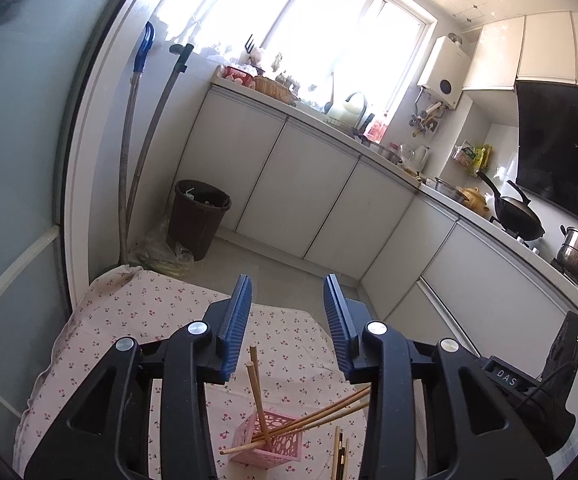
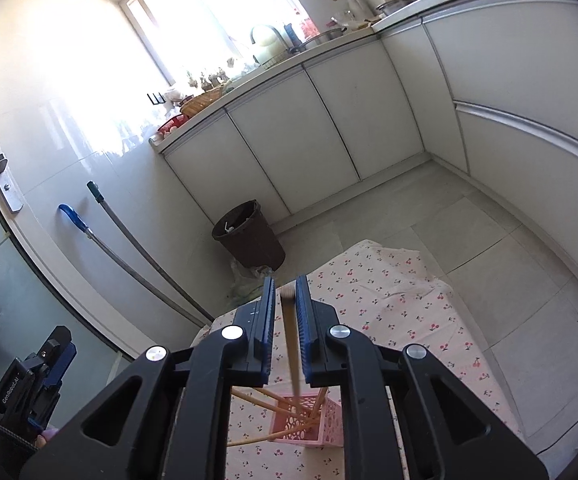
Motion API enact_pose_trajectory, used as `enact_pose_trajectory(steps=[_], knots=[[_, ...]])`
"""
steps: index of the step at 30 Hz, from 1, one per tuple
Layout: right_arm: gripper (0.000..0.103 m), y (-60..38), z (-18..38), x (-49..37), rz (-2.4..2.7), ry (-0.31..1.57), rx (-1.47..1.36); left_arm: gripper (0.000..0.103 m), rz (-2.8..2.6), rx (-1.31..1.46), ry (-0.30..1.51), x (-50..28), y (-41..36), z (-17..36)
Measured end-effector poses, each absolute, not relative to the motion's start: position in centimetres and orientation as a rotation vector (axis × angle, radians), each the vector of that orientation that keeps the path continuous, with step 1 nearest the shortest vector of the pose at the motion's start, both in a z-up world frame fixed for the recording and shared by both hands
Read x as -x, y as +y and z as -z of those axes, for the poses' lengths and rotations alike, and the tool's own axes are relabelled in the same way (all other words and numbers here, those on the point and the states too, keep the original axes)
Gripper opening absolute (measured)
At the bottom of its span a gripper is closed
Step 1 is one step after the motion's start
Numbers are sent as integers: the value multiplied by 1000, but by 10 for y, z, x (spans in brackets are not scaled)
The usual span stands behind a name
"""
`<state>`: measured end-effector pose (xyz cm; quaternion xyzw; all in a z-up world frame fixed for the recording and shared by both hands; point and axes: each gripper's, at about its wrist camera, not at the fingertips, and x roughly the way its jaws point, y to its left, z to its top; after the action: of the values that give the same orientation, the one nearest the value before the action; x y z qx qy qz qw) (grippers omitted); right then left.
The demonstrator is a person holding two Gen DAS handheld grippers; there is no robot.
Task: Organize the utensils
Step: 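Carry both chopsticks over the pink cup and open both grippers to drop them in, then move both open grippers back over the remaining chopsticks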
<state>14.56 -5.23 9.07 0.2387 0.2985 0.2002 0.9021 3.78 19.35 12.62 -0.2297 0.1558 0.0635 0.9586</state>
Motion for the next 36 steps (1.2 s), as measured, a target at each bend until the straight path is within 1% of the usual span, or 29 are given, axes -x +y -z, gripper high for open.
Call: enact_pose_trajectory(steps=[2,5,7,8,11,13,15,16,17,19,21,24,25,27,30,33,36], knots=[[33,-54,-88,-145,-415,629,-505,36,-124,445,317,-37,189,-126],[33,-57,-93,-136,-402,614,-464,38,-127,398,308,-33,178,-128],[33,-59,-98,-128,-387,600,-422,42,-127,372,307,-31,171,-129],[33,-59,-100,-124,-380,594,-404,46,-126,359,306,-30,168,-129],[33,-62,-105,-110,-353,572,-344,49,-124,316,305,-27,155,-130],[33,-63,-108,-100,-336,559,-304,55,-129,278,303,-24,144,-129],[34,-65,-108,-92,-318,556,-272,65,-134,246,297,-21,135,-128],[34,-66,-107,-88,-312,555,-260,68,-137,230,297,-19,131,-126],[36,-68,-106,-84,-304,556,-248,73,-142,212,300,-18,127,-124],[46,-71,-102,-75,-270,549,-215,75,-153,171,314,-17,118,-119],[64,-74,-96,-65,-228,536,-178,85,-166,137,333,-17,109,-112],[75,-81,-85,-56,-169,527,-124,92,-167,93,377,-19,97,-98],[77,-86,-79,-53,-136,525,-103,94,-163,73,399,-20,92,-91],[86,-97,-70,-51,-75,515,-87,96,-162,40,432,-20,85,-77],[94,-121,-54,-53,-2,515,-107,96,-147,13,507,-21,74,-52],[95,-151,-37,-64,21,565,-186,96,-107,24,612,-22,65,-21],[96,-179,-20,-79,29,618,-299,96,-51,57,767,-25,54,21]])
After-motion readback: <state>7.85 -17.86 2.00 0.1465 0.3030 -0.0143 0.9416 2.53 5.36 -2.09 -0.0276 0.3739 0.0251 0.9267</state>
